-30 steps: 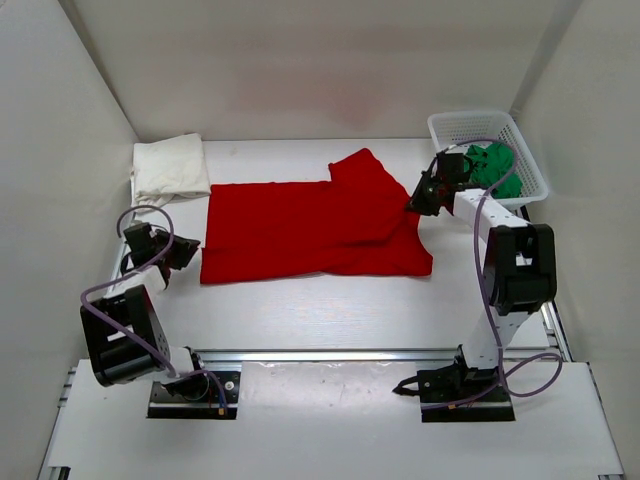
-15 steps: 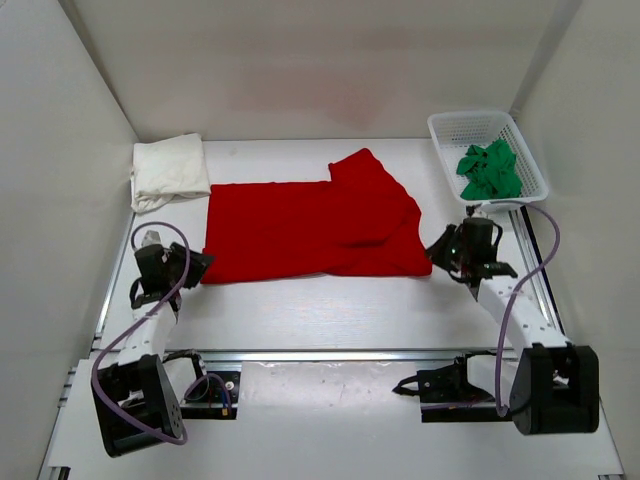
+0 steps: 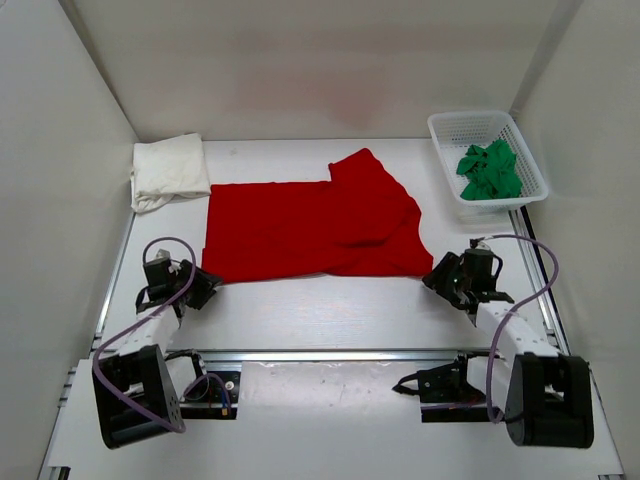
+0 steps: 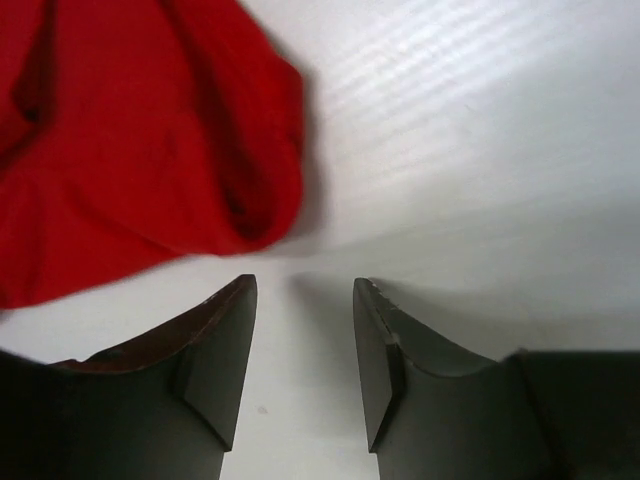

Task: Fold and stack the t-shirts
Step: Fold the flattened tshirt in 1/3 of the way

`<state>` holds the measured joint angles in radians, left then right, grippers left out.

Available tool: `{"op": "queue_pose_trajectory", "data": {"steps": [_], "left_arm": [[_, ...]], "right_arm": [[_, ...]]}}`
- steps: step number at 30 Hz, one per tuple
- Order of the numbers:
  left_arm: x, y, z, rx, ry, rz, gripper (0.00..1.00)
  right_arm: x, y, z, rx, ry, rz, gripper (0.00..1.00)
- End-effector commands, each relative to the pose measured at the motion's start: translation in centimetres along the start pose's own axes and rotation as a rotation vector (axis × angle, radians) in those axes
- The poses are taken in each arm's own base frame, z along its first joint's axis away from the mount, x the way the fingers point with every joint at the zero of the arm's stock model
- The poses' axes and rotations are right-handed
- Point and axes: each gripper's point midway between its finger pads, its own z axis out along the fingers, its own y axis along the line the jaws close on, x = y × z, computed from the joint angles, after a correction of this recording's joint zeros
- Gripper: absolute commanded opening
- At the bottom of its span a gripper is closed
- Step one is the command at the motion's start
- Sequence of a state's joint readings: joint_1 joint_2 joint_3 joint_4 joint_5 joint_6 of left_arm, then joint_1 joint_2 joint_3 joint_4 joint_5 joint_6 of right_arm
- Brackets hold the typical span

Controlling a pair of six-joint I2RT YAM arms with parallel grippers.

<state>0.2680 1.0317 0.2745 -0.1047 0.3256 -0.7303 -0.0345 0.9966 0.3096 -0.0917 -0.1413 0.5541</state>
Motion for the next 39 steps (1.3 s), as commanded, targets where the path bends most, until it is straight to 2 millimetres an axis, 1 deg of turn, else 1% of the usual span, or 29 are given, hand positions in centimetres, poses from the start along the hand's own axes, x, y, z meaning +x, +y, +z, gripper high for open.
{"op": "queue_pose_trajectory", "data": {"steps": [1,2,4,5,6,7,8,9,10,11,12,14,15,17,18,19,20,21,24,25,28,29,32,33,34,35,37,38,39], "left_arm": [[0.6,-0.3,0.8,0.031,0.014,-0.030,0.53],[-0.1,-0.3,1.0,0.021,-0.021,-0.047,0.51],[-0.3,-0.8,1.6,0.033,-0.031,-0.052,0.47],[-0.1,-0.7,1.9,0.032,-0.021,-0.063,0.43],[-0.6,-0.9,2.0,0.025,-0.037,-0.069,0.37],[-1.0,-1.1,2.3,0.030,-0.043,-0.071,0.34],[-1.0,-1.2,2.5,0.031,-0.039,-0.074,0.28],[-1.6,-1.4,2.7,0.026,-0.055,-0.072,0.18],[-2.1,-1.4,3.0,0.017,-0.056,-0.078,0.12],[-2.4,-1.3,3.3,0.009,-0.050,-0.088,0.05],[-2.9,-1.3,3.3,0.006,-0.059,-0.104,0.00],[-4.0,-2.0,3.2,0.021,-0.080,-0.106,0.00],[-4.1,-1.9,3.2,0.006,-0.083,-0.103,0.00],[-5.1,-2.9,2.5,0.021,-0.111,-0.070,0.00],[-5.3,-2.8,2.4,0.008,-0.112,-0.059,0.00],[-6.0,-3.3,2.0,0.018,-0.135,-0.039,0.00],[-6.4,-3.4,1.7,0.014,-0.141,-0.038,0.00],[-6.4,-3.5,1.5,0.013,-0.135,-0.021,0.00],[-5.1,-2.6,1.1,-0.015,-0.076,-0.009,0.00],[-4.4,-2.4,1.0,-0.024,-0.058,0.011,0.00],[-2.6,-1.2,0.5,-0.056,-0.016,0.028,0.00],[-2.3,-0.6,0.2,-0.068,-0.020,0.039,0.02],[-1.7,0.5,-0.3,-0.089,-0.013,0.045,0.43],[-1.8,0.5,-0.5,-0.078,-0.020,0.043,0.51],[-2.2,0.3,-0.6,-0.070,-0.032,0.041,0.60],[-2.4,-0.2,-0.6,-0.058,-0.036,0.045,0.63],[-3.6,-2.1,-1.2,-0.008,-0.066,0.072,0.65],[-3.9,-3.7,-1.4,0.025,-0.079,0.097,0.64],[-4.4,-5.6,-2.0,0.072,-0.104,0.128,0.63]], "right_arm": [[-3.4,2.0,1.4,-0.066,-0.094,-0.012,0.42],[-3.5,2.1,1.6,-0.072,-0.089,-0.010,0.42],[-3.5,2.2,2.7,-0.077,-0.077,-0.002,0.39],[-4.1,2.6,2.8,-0.083,-0.089,-0.002,0.37],[-4.5,3.0,3.0,-0.099,-0.086,-0.007,0.35],[-4.6,3.0,3.4,-0.089,-0.083,-0.005,0.29],[-4.9,3.1,3.6,-0.085,-0.085,-0.009,0.17],[-5.3,3.5,3.6,-0.095,-0.090,-0.002,0.11],[-5.0,3.0,3.8,-0.082,-0.074,0.004,0.05],[-5.5,3.2,3.7,-0.087,-0.080,0.000,0.01],[-5.1,2.9,3.7,-0.078,-0.069,0.002,0.00],[-5.2,2.6,3.2,-0.055,-0.074,0.013,0.00],[-5.0,2.3,3.0,-0.046,-0.074,0.012,0.00],[-4.3,1.5,2.1,-0.027,-0.068,0.029,0.00],[-3.9,1.0,1.9,-0.015,-0.070,0.039,0.00],[-3.0,0.4,1.4,0.001,-0.061,0.046,0.00],[-3.4,0.6,0.9,-0.018,-0.072,0.053,0.00],[-2.0,-0.4,0.5,0.007,-0.033,0.065,0.00],[-0.6,-1.5,-0.6,0.026,-0.020,0.084,0.00],[0.4,-2.1,-0.8,0.038,0.003,0.100,0.00],[1.7,-2.1,-1.9,0.029,0.011,0.144,0.00],[2.0,-2.3,-2.1,0.043,-0.001,0.141,0.00],[2.5,-1.6,-2.6,0.039,-0.004,0.147,0.02],[2.0,-1.4,-2.8,0.022,-0.017,0.150,0.11],[1.7,-2.1,-2.9,0.040,-0.025,0.158,0.21],[0.9,-1.6,-3.1,0.020,-0.040,0.160,0.25],[-0.8,-0.8,-3.6,0.001,-0.072,0.129,0.38],[-1.8,-0.2,-4.0,-0.006,-0.099,0.098,0.41],[-2.1,0.2,-4.3,0.002,-0.100,0.070,0.43]]}}
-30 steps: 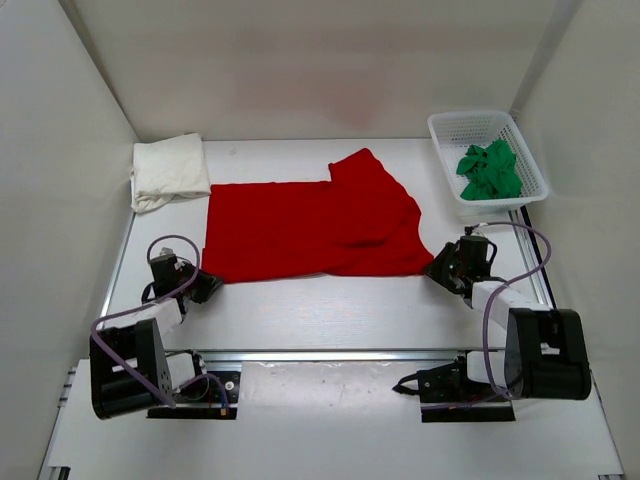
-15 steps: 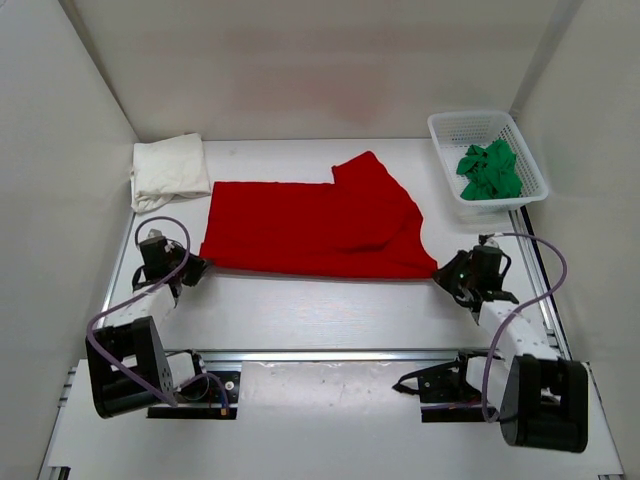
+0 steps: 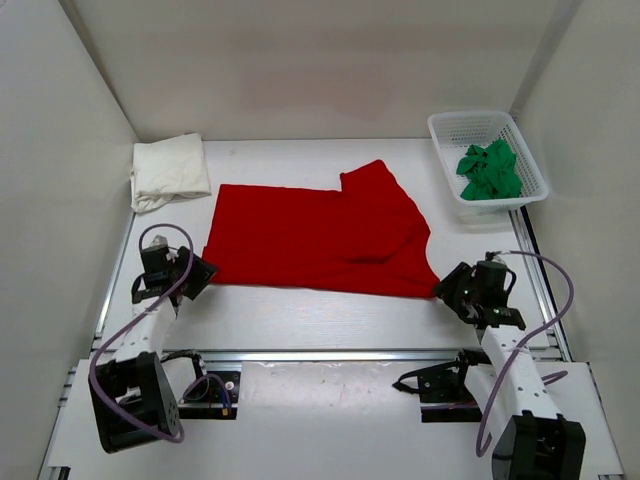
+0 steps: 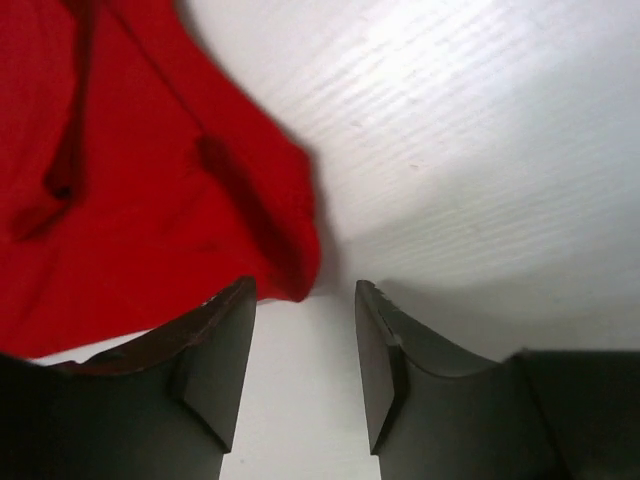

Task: Fold and stack the t-shirts
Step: Fold the flattened tshirt in 1/3 of the way

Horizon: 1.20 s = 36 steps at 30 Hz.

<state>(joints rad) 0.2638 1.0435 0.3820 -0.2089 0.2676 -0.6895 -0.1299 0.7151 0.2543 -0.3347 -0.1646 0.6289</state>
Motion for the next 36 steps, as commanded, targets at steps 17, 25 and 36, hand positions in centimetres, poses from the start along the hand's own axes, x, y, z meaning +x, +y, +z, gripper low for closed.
{"op": "queue_pose_trajectory", "data": {"steps": [17,25,36], "left_arm": [[11.6,-15.5,0.1,0.457,0.216,0.415,0.30],[10.5,-14.9,0.5,0.463,0.200,0.376,0.32],[12.6,-12.0,1.1,0.426,0.241,0.374,0.32]], "right_arm": [[1.1,14.9,5.6,-0.275,0.157,-0.437,0.00],[1.3,15.5,7.6,-0.307,0.174,-0.409,0.00],[1.6,15.7,10.0,-0.281,0.201,-0.403,0.01]]}}
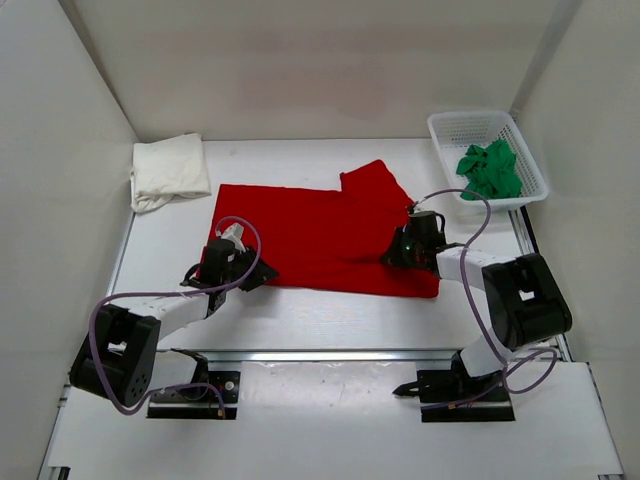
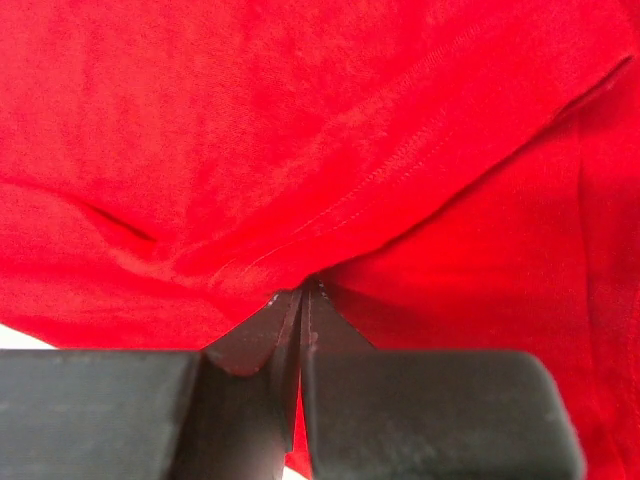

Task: Fold and stack the t-shirts
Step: Fold the flattened tshirt in 1/3 of the way

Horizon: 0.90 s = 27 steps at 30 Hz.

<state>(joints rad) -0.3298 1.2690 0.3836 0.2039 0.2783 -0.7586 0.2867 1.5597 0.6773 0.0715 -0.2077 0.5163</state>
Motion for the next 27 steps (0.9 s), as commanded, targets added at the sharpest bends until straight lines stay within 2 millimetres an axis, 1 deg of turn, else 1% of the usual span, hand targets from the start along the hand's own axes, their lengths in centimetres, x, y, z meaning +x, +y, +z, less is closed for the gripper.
{"op": "queue_pose_trajectory", "data": {"steps": [1,4,5,7,8,9,10,11,12,13,14,15,16,17,18,19,20,21,22,23,24,25,26,27], "left_arm": [[-0.2,-0.7,-0.3,0.038,-0.017,0.010,0.31],[0.1,-0.7,-0.4,0.035,-0.012,0.021,0.31],[0.3,-1.1,-0.4,0.042,-0.010,0.035,0.32],[0.4,-0.9,-0.3,0.037,-0.007,0.028,0.31],[0.5,-0.8,-0.3,0.032,-0.005,0.031,0.32],[0.5,-0.8,-0.3,0.036,-0.006,0.028,0.30],[0.6,-0.8,-0.4,0.038,-0.005,0.025,0.30],[0.5,-0.9,-0.4,0.042,-0.008,0.027,0.31],[0.2,-0.8,-0.5,0.038,-0.016,0.016,0.31],[0.3,-1.0,-0.5,0.039,-0.015,0.030,0.31],[0.1,-1.4,-0.7,0.052,-0.018,0.032,0.31],[0.1,-1.4,-0.8,0.049,-0.022,0.031,0.31],[-0.1,-1.5,-0.9,0.048,-0.030,0.034,0.30],[-0.2,-1.4,-1.0,0.044,-0.035,0.032,0.31],[0.0,-1.6,-1.1,0.053,-0.029,0.042,0.31],[-0.1,-1.6,-1.0,0.045,-0.038,0.051,0.31],[0.1,-1.6,-1.0,0.041,-0.035,0.061,0.32],[0.3,-2.3,-0.9,0.053,-0.024,0.073,0.32],[0.4,-2.1,-0.7,0.038,-0.022,0.084,0.31],[0.6,-1.9,-0.5,0.024,-0.022,0.094,0.31],[0.9,-2.5,-0.3,0.021,-0.014,0.114,0.31],[1.0,-2.3,-0.1,0.012,-0.004,0.115,0.31],[1.2,-2.8,0.2,0.017,0.004,0.126,0.31],[1.7,-2.9,0.3,0.029,0.019,0.121,0.30]], "right_arm": [[-1.7,0.9,0.7,-0.031,-0.044,-0.009,0.00],[-2.7,1.6,0.8,-0.051,-0.063,-0.011,0.01],[-2.5,2.1,1.0,-0.070,-0.048,-0.022,0.00],[-5.2,3.1,1.3,-0.078,-0.083,-0.032,0.00],[-5.3,3.1,1.7,-0.073,-0.072,-0.034,0.00],[-7.6,4.2,1.6,-0.099,-0.111,-0.041,0.00],[-9.3,5.2,2.0,-0.118,-0.125,-0.041,0.00],[-9.6,4.7,2.6,-0.113,-0.095,-0.021,0.00],[-12.2,5.5,2.6,-0.130,-0.123,-0.022,0.00],[-13.8,6.4,1.8,-0.142,-0.127,-0.028,0.00],[-14.5,6.7,1.4,-0.138,-0.126,-0.035,0.00],[-15.4,7.0,0.6,-0.141,-0.151,-0.051,0.00],[-15.2,6.7,0.2,-0.118,-0.150,-0.058,0.00],[-14.6,6.8,-0.6,-0.114,-0.151,-0.067,0.00],[-15.0,7.2,-1.9,-0.123,-0.179,-0.081,0.00],[-13.0,6.4,-1.7,-0.113,-0.145,-0.087,0.00],[-11.6,5.9,-2.4,-0.107,-0.143,-0.093,0.00],[-11.5,6.2,-3.3,-0.112,-0.165,-0.098,0.00],[-9.2,5.6,-3.6,-0.106,-0.131,-0.090,0.00],[-6.7,5.0,-3.2,-0.105,-0.091,-0.084,0.00],[-6.2,5.3,-3.4,-0.118,-0.103,-0.095,0.00],[-5.0,5.0,-3.2,-0.108,-0.081,-0.088,0.00],[-4.1,4.8,-2.5,-0.100,-0.071,-0.090,0.00],[-4.2,5.2,-2.3,-0.114,-0.056,-0.090,0.00]]}}
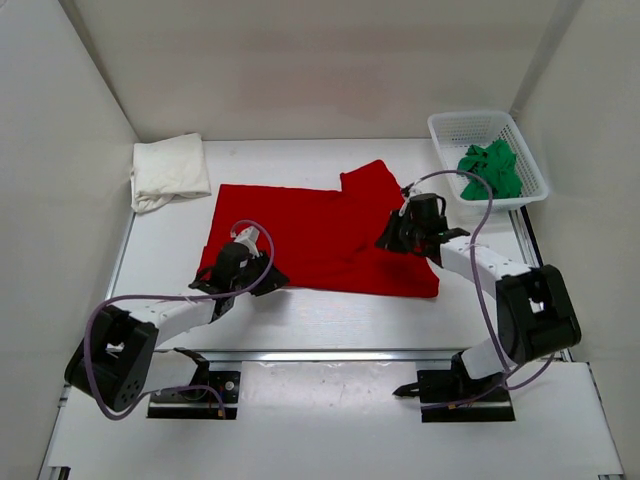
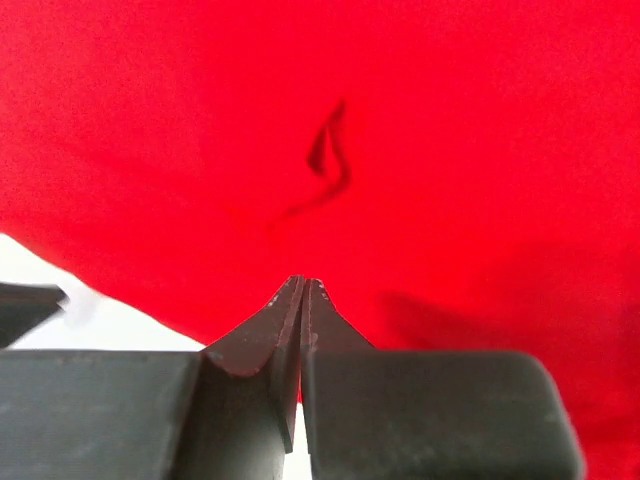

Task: Fold and stack the t-shirts
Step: Fold the flattened tshirt in 1/3 of the way

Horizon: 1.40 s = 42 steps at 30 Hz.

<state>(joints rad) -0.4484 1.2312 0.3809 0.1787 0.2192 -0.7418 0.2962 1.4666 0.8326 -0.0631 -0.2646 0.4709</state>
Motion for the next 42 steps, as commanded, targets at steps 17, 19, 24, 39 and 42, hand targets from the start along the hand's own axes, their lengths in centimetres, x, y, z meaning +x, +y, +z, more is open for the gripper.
{"op": "queue_pose_trajectory", "data": {"steps": [17,19,24,39,42], "left_arm": [[0.2,0.4,-0.2,-0.006,-0.002,0.019,0.30],[-0.1,0.7,-0.3,-0.014,-0.008,0.019,0.30],[-0.5,-0.3,-0.1,-0.028,-0.019,0.080,0.31],[4.2,3.2,1.5,-0.100,0.163,0.008,0.29],[5.8,3.9,-0.1,-0.109,0.179,0.007,0.29]], "right_arm": [[-1.7,2.8,9.3,-0.006,0.129,-0.059,0.01],[-1.6,3.1,8.0,-0.008,0.107,-0.063,0.00],[-1.5,3.5,2.0,-0.040,-0.032,-0.079,0.00],[14.4,-4.1,-0.9,0.150,0.231,-0.032,0.00],[16.8,-4.8,-2.5,0.172,0.270,-0.025,0.00]]}}
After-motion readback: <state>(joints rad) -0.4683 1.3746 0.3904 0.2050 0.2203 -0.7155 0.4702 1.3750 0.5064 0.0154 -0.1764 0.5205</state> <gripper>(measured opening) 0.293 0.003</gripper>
